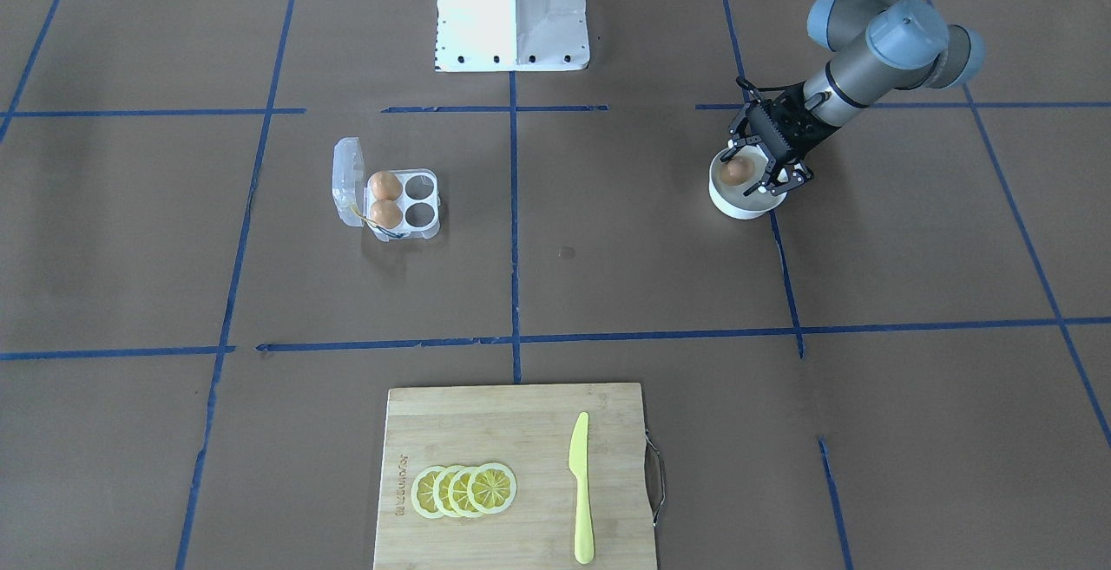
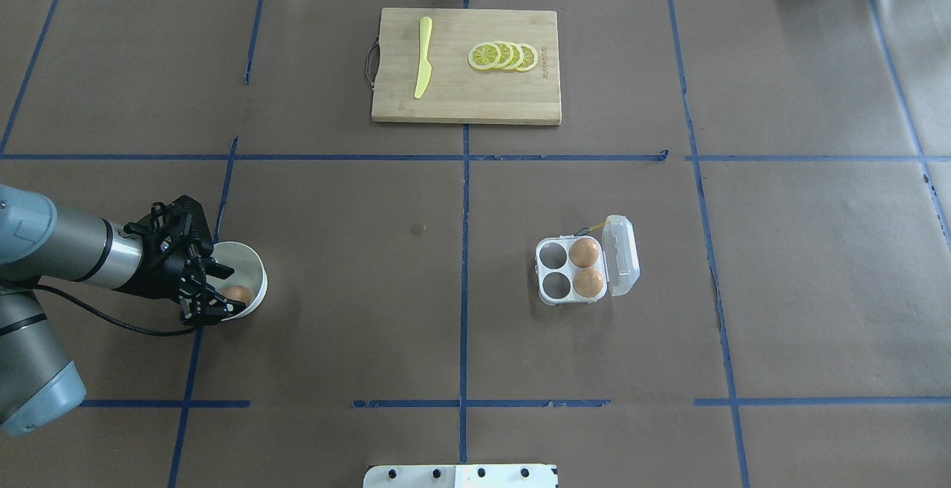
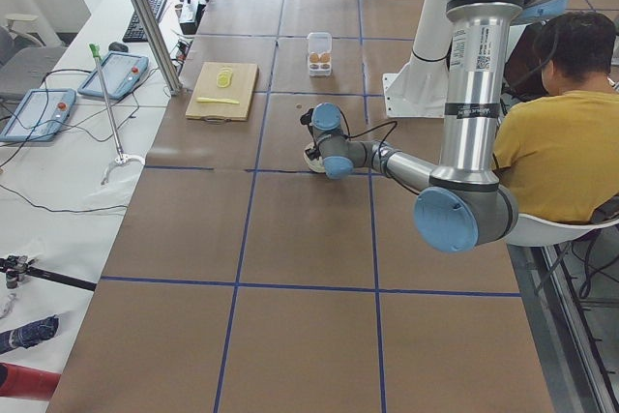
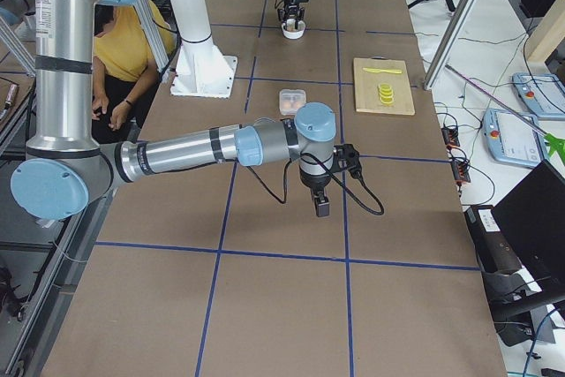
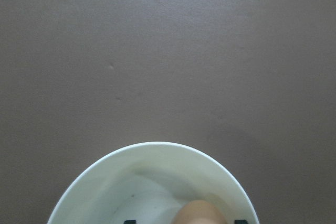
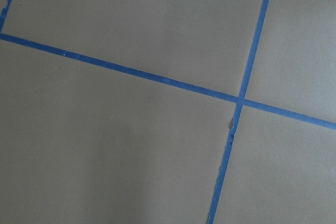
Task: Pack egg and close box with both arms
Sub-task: 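Close the left gripper on the brown egg inside the bowl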
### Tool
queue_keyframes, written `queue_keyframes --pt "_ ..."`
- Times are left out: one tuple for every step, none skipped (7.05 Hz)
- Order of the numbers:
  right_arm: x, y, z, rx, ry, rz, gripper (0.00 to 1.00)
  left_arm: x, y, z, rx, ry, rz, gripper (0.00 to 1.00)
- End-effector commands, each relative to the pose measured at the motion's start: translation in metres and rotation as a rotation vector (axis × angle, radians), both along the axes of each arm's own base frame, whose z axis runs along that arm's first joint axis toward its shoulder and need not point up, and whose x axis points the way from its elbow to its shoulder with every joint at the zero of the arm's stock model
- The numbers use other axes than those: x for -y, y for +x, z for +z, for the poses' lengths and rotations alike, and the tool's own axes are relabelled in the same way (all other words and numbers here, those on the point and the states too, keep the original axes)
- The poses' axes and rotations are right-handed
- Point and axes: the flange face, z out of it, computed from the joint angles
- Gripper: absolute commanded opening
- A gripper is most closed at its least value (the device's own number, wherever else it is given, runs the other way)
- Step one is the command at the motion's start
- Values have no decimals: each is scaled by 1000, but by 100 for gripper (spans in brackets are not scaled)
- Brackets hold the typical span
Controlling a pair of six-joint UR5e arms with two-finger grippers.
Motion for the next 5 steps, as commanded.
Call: queue_keyframes --pt "1 0 0 0 0 0 100 0 1 3 5 -3 0 68" --pt "1 0 0 0 0 0 100 1 3 9 14 -8 1 69" --pt "2 0 0 0 0 0 100 2 4 10 16 -9 1 68" --pt "3 0 1 0 -2 0 100 2 4 11 18 -10 0 66" --pt "3 0 1 0 -2 0 100 2 4 10 16 -10 1 60"
